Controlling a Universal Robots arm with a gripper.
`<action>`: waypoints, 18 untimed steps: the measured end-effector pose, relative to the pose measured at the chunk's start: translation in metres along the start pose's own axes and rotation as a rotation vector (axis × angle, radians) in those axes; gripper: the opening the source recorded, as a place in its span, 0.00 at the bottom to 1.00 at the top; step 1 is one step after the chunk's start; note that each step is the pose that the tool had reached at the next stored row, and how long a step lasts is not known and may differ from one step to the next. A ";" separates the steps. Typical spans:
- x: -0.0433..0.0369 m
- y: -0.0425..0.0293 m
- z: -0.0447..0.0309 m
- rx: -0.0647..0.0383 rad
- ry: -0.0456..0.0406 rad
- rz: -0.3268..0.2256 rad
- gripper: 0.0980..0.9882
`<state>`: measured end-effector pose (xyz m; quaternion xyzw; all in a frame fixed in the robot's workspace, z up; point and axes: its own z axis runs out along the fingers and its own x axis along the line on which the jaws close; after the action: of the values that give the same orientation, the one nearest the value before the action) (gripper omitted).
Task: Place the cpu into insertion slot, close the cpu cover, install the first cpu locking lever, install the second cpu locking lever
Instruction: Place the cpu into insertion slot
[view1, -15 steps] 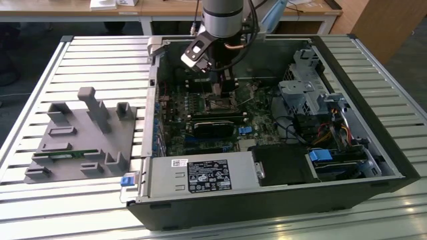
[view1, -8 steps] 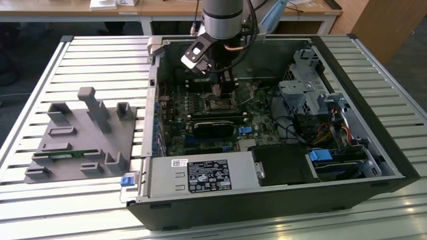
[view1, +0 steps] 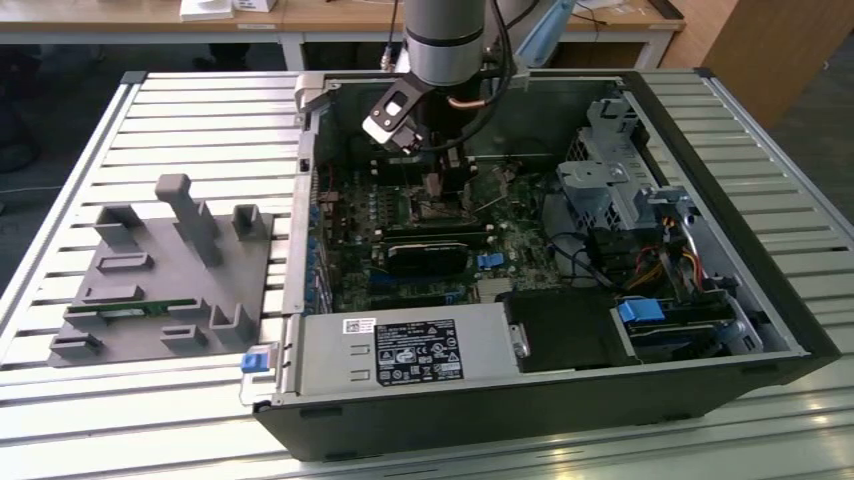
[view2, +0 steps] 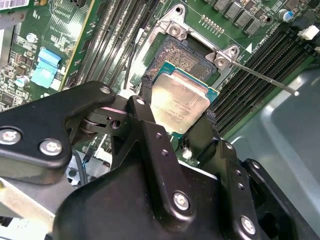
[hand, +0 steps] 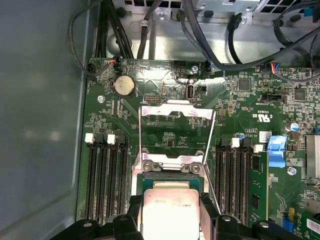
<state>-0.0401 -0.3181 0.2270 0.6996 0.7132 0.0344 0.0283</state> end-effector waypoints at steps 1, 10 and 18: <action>0.0000 -0.0001 0.0009 0.000 -0.0002 0.002 0.49; 0.0000 -0.0043 0.0086 0.000 -0.0011 0.012 0.49; 0.0000 -0.0051 0.0144 0.000 -0.0011 0.013 0.49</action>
<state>-0.0439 -0.3181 0.2122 0.7043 0.7085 0.0342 0.0285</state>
